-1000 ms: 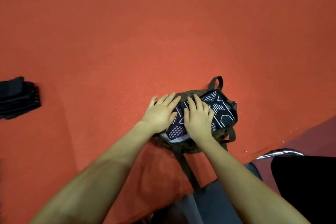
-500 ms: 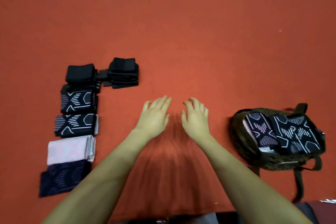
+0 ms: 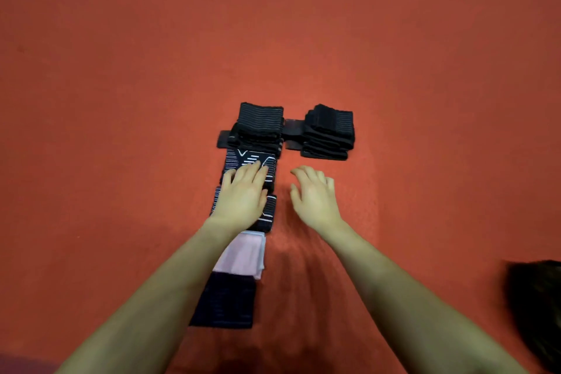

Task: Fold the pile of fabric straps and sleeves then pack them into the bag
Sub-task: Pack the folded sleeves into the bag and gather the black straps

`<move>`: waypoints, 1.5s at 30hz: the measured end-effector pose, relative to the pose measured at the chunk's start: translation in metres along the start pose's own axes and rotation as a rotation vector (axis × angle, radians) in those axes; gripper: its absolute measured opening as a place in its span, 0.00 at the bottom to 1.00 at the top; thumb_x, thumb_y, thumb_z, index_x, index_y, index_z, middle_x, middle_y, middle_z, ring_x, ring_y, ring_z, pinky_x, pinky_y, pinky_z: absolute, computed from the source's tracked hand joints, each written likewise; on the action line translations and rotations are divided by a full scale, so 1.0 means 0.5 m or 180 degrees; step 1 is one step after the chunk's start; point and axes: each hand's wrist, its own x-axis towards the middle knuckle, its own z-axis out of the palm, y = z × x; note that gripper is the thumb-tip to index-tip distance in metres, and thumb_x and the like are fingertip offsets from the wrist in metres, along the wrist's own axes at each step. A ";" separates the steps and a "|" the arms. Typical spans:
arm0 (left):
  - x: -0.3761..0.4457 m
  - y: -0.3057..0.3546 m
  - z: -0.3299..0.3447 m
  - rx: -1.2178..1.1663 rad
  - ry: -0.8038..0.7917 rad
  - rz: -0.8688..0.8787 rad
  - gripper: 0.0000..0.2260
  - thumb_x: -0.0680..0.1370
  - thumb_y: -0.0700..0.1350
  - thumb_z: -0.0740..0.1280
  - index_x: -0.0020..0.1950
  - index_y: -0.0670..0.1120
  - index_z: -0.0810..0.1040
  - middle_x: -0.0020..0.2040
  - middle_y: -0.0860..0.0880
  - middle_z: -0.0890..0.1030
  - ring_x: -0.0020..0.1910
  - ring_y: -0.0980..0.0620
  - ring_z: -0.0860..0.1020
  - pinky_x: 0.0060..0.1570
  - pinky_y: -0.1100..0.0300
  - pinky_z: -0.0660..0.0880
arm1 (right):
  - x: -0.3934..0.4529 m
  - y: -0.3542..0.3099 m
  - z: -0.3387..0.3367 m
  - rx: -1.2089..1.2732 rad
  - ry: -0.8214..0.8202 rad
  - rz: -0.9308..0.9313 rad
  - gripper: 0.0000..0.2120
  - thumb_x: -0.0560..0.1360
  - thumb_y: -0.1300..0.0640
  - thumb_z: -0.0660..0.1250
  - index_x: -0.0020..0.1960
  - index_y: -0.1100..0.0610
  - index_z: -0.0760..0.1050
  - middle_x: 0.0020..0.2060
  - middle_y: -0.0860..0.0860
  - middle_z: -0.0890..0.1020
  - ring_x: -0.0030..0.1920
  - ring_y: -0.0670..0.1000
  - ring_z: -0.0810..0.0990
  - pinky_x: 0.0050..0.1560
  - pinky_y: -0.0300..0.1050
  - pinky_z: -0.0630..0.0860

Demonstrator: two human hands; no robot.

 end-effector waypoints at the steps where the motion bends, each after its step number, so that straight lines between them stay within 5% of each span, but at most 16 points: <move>1: 0.009 -0.026 0.003 0.0026 0.0004 -0.0079 0.22 0.68 0.41 0.76 0.61 0.38 0.78 0.59 0.40 0.79 0.56 0.41 0.79 0.55 0.48 0.68 | 0.022 -0.014 0.011 -0.0038 -0.0078 -0.0053 0.23 0.75 0.52 0.53 0.66 0.58 0.72 0.64 0.52 0.75 0.61 0.58 0.72 0.57 0.51 0.62; 4: 0.040 -0.086 0.018 0.0090 -0.0065 -0.0437 0.22 0.76 0.45 0.68 0.67 0.37 0.72 0.66 0.39 0.74 0.63 0.39 0.73 0.60 0.46 0.65 | 0.088 -0.037 0.046 -0.0107 -0.0251 -0.0191 0.22 0.80 0.51 0.56 0.73 0.54 0.65 0.71 0.49 0.68 0.67 0.54 0.66 0.63 0.49 0.57; 8: 0.085 -0.128 0.040 0.0456 -0.0559 -0.0974 0.28 0.82 0.56 0.50 0.77 0.40 0.52 0.74 0.40 0.63 0.71 0.40 0.62 0.69 0.46 0.54 | 0.153 -0.049 0.087 -0.0192 -0.0498 -0.0267 0.25 0.81 0.47 0.55 0.76 0.52 0.56 0.75 0.47 0.61 0.71 0.53 0.60 0.67 0.50 0.50; 12: 0.115 -0.137 0.077 0.0520 -0.0907 -0.1007 0.29 0.82 0.58 0.45 0.78 0.44 0.43 0.69 0.40 0.70 0.69 0.40 0.64 0.69 0.47 0.52 | 0.175 -0.043 0.117 -0.0367 -0.0575 -0.0264 0.27 0.81 0.45 0.55 0.76 0.53 0.56 0.71 0.49 0.64 0.69 0.55 0.61 0.67 0.52 0.51; 28: 0.134 -0.058 0.113 -0.0063 -0.0814 -0.0553 0.29 0.80 0.59 0.52 0.77 0.46 0.58 0.59 0.39 0.78 0.62 0.39 0.67 0.63 0.46 0.51 | 0.117 0.069 0.116 -0.0379 -0.0327 0.0004 0.28 0.75 0.40 0.50 0.66 0.56 0.70 0.52 0.54 0.77 0.54 0.58 0.75 0.60 0.53 0.53; 33: 0.135 0.048 0.132 -0.0163 -0.0933 -0.0271 0.28 0.81 0.59 0.52 0.78 0.48 0.53 0.63 0.44 0.75 0.65 0.43 0.65 0.66 0.47 0.51 | 0.052 0.155 0.074 -0.0372 -0.0521 0.0347 0.27 0.79 0.43 0.59 0.72 0.56 0.64 0.59 0.52 0.72 0.62 0.55 0.69 0.66 0.51 0.47; 38: 0.126 0.116 0.149 -0.0331 -0.0992 -0.0065 0.28 0.82 0.59 0.51 0.78 0.50 0.49 0.66 0.47 0.72 0.68 0.45 0.62 0.68 0.48 0.51 | 0.009 0.217 0.046 -0.0410 -0.0637 0.0499 0.31 0.75 0.34 0.47 0.68 0.51 0.69 0.57 0.49 0.73 0.61 0.52 0.69 0.65 0.50 0.45; 45: 0.135 0.110 0.148 -0.0180 -0.1170 -0.0405 0.29 0.82 0.59 0.50 0.78 0.44 0.51 0.71 0.47 0.68 0.73 0.43 0.56 0.70 0.47 0.46 | 0.018 0.190 0.072 0.0122 -0.0588 0.0681 0.26 0.80 0.42 0.51 0.74 0.55 0.62 0.70 0.49 0.70 0.74 0.49 0.58 0.69 0.52 0.36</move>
